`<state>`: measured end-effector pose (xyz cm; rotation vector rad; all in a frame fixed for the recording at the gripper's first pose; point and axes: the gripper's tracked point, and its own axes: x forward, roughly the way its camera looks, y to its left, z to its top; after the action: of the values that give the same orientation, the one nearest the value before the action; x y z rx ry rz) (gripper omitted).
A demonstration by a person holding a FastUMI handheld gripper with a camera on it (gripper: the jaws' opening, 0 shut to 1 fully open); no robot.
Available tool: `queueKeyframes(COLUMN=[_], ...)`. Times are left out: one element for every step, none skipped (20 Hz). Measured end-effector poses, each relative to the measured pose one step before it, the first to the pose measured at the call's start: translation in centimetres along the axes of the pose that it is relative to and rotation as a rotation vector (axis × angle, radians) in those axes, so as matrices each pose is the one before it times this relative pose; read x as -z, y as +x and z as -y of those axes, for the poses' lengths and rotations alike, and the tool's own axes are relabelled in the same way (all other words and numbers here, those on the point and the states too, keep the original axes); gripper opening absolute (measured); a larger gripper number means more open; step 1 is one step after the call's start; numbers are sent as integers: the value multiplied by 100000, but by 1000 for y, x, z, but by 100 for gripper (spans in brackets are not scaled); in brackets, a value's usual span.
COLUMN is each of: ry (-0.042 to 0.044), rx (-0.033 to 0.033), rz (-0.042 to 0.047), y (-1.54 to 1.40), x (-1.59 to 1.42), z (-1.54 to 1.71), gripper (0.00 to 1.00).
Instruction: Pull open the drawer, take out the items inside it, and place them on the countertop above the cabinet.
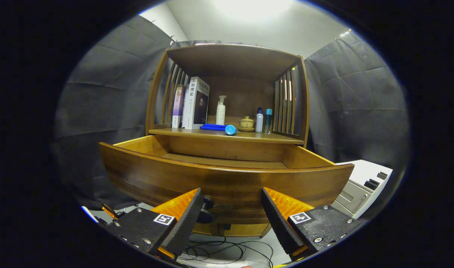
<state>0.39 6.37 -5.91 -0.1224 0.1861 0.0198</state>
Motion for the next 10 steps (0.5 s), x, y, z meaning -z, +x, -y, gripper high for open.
queueKeyframes(ry=[509, 787, -774, 100, 258, 259, 13, -103, 100, 480], rx=[1323, 1038, 578, 479, -32, -50, -327, -316, -407, -588], rz=[-1209, 1193, -225, 888, -146, 399, 36, 458, -17, 108], y=[123, 111, 128, 50, 73, 124, 67, 115, 267, 245], x=[128, -259, 221, -275, 178, -57, 2, -72, 10, 17], z=[304, 171, -39, 30, -92, -1, -35, 59, 101, 148], gripper=[96, 96, 96, 95, 95, 95, 95, 95, 95, 95])
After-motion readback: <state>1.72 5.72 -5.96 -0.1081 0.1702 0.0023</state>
